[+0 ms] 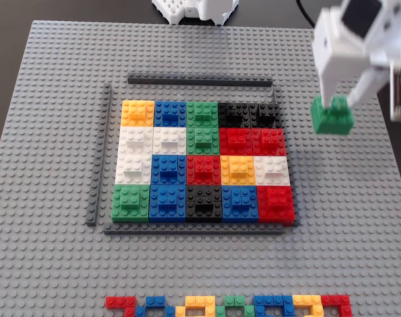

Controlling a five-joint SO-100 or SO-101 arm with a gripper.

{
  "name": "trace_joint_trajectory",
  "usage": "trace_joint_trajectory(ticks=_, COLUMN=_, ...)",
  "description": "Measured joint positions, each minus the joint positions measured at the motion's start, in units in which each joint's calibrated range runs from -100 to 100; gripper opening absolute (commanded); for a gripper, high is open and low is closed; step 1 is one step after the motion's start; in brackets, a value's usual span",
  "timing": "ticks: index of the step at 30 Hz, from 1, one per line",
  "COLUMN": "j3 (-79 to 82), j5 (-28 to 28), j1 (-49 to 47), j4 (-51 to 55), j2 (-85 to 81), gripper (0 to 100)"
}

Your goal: Grab the cube and place it into the grid

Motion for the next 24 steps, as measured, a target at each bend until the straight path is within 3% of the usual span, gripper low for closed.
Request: trace_joint_trajectory(ticks=24, j3=50.6, j5=5.1, j1=7.9, j4=-3.8, j2=-43.7, gripper=4)
